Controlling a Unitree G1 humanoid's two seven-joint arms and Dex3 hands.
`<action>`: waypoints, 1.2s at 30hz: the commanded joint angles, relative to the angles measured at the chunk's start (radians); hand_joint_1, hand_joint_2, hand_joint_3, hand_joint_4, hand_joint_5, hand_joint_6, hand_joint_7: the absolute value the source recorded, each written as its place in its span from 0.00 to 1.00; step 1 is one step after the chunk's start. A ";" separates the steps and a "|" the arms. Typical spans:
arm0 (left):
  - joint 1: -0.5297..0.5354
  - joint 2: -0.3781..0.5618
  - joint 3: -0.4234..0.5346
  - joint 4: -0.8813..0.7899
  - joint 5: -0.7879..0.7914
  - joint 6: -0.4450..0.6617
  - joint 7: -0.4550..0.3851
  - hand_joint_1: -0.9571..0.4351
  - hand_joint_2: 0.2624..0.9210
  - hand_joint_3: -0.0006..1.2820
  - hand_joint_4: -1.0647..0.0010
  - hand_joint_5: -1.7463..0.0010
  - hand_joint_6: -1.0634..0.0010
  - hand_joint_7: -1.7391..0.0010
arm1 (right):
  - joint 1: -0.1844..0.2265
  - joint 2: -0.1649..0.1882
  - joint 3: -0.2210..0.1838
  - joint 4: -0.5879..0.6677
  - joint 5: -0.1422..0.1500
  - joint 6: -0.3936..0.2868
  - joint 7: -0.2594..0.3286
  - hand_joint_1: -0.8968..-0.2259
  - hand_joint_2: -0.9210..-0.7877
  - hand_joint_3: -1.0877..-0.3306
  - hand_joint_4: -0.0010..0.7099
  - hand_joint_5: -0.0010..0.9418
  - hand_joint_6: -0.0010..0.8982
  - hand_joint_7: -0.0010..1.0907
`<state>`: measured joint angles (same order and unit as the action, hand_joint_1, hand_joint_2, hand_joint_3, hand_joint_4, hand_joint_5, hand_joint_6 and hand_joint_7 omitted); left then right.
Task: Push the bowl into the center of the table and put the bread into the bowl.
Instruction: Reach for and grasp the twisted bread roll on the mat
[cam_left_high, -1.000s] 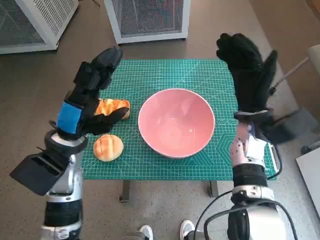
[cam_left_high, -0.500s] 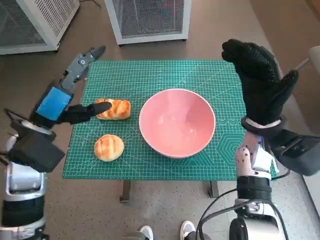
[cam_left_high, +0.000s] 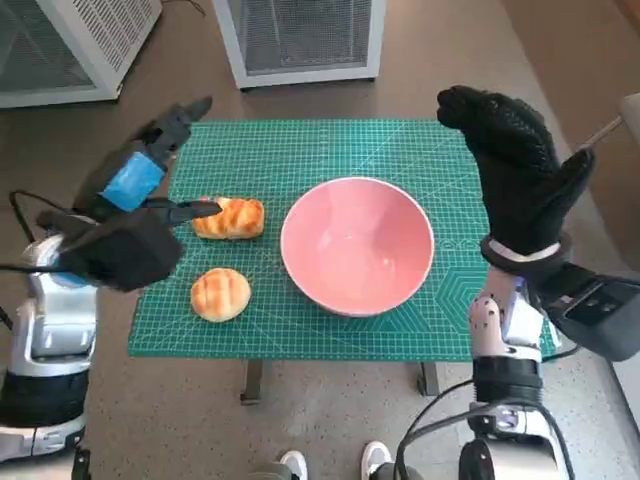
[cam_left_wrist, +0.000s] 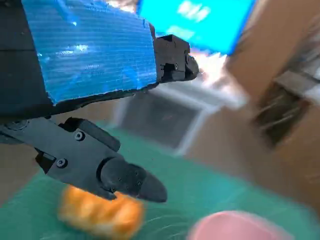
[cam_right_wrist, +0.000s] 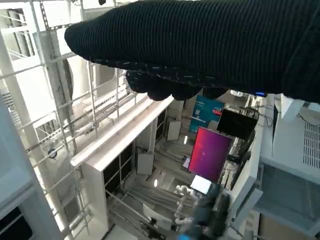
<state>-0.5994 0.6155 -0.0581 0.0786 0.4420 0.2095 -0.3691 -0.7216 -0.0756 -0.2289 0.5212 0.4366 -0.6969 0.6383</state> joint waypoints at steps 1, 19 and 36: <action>-0.057 0.007 -0.068 0.024 0.072 0.097 -0.039 0.68 0.71 0.00 0.93 1.00 0.82 0.94 | 0.043 0.008 0.002 0.004 0.002 0.023 -0.015 0.73 0.00 0.80 0.53 0.01 0.20 0.54; -0.204 -0.040 -0.222 0.272 0.132 0.105 -0.070 0.65 0.71 0.00 0.95 1.00 0.80 0.97 | 0.058 0.016 0.000 -0.012 0.006 0.019 -0.022 0.71 0.00 0.83 0.53 0.01 0.21 0.53; -0.366 -0.113 -0.324 0.696 0.165 -0.009 -0.012 0.61 0.71 0.00 0.95 1.00 0.80 0.99 | 0.077 0.023 0.002 -0.023 0.003 0.012 -0.037 0.73 0.00 0.82 0.53 0.01 0.21 0.52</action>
<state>-0.9188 0.5189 -0.3653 0.6996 0.5944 0.2283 -0.3999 -0.6772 -0.0616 -0.2304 0.5025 0.4357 -0.6914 0.6097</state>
